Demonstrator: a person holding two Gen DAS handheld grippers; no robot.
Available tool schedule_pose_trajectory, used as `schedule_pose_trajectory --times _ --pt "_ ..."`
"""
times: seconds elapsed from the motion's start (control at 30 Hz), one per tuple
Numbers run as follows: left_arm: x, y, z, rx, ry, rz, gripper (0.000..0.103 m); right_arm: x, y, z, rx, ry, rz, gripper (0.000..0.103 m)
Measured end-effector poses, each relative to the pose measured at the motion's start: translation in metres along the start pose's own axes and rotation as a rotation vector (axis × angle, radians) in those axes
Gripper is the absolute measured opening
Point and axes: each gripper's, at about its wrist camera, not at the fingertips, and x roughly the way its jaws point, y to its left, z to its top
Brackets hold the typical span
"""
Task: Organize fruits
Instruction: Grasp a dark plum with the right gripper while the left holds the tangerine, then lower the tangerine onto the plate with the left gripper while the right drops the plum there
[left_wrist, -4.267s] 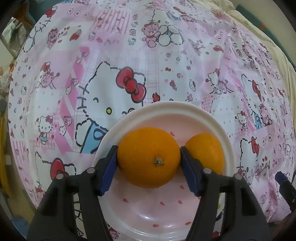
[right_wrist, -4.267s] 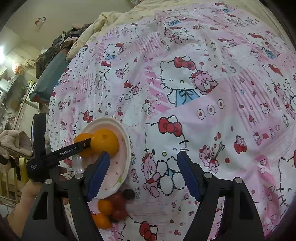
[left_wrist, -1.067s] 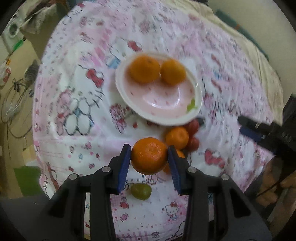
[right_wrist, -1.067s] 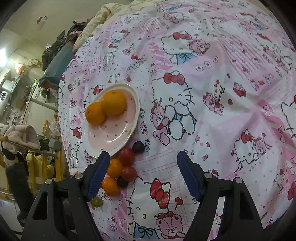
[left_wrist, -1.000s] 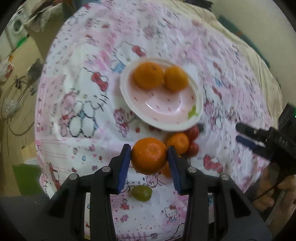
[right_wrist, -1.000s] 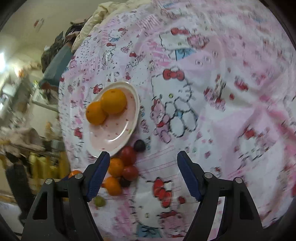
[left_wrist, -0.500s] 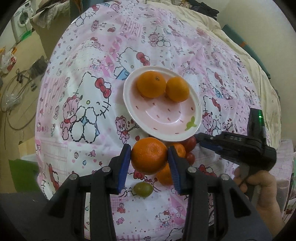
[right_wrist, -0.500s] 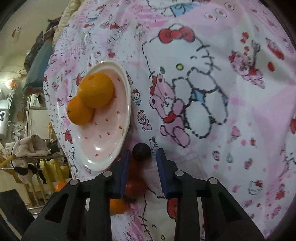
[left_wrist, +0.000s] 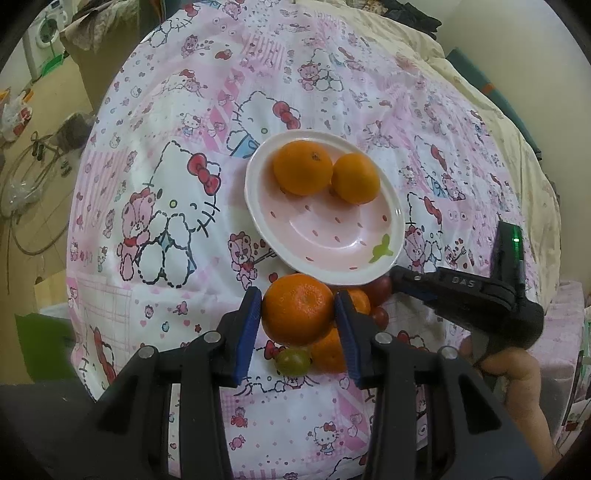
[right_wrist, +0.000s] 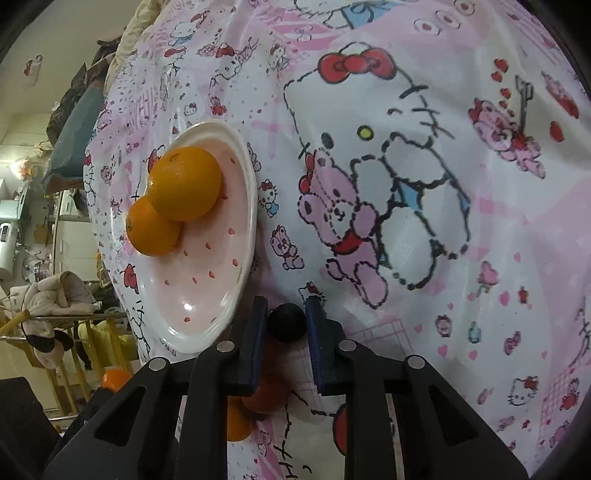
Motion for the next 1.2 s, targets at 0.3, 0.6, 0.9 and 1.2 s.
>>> schedule_pose_trajectory --times 0.3,0.6,0.9,1.2 --pt "0.007 -0.001 -0.003 0.014 0.011 0.031 0.036 -0.036 -0.007 -0.001 -0.021 -0.078 0.019 0.022" --pt "0.014 -0.009 0.004 0.035 0.010 0.067 0.036 -0.076 -0.010 -0.003 -0.063 -0.158 0.025 0.022" --pt "-0.001 -0.022 0.037 0.054 -0.017 0.062 0.036 -0.101 0.047 0.004 -0.262 -0.154 0.081 0.022" --pt "0.022 -0.029 0.074 0.069 0.011 0.101 0.036 -0.073 0.063 0.029 -0.272 -0.118 0.092 0.022"
